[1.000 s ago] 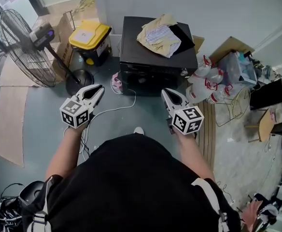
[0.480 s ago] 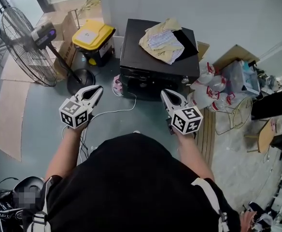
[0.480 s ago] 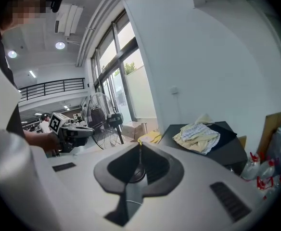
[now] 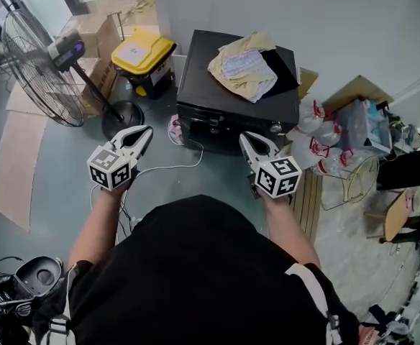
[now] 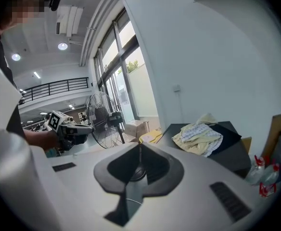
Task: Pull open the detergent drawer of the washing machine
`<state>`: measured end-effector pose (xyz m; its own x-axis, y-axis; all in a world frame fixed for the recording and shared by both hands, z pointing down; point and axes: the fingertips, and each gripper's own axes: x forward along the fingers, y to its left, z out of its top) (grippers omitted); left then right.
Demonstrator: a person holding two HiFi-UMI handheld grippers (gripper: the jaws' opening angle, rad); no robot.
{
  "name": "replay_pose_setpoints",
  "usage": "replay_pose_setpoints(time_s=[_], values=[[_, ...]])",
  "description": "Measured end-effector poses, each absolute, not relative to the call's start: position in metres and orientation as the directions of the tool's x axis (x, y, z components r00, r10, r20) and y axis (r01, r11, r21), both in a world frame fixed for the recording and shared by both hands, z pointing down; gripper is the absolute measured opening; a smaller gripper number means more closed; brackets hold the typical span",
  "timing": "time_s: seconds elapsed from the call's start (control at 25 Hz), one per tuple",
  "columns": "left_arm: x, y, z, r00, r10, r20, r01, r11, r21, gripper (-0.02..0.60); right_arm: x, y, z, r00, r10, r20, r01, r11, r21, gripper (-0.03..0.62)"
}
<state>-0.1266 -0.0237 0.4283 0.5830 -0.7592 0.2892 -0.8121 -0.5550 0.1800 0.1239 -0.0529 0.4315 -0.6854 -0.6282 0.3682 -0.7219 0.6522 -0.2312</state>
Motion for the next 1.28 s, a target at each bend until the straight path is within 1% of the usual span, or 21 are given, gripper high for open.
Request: replay_pose_setpoints(time_s=[0.52,1.28], values=[[-0.115,-0.049,0.432,0.544,-0.786,0.295,-0.839,-0.515,0.176,0.020,0.128,-0.089,0.447,-0.720,-0.578,0.384,-0.683,0.689,-0.244,0.012],[-0.092,-0.063,0.429,0.572,-0.767,0.289,-0.820,-0.547,0.172,0.017,0.136,-0.086,0.461,-0.711,-0.558,0.427,-0.685,0.686,-0.245,0.012]])
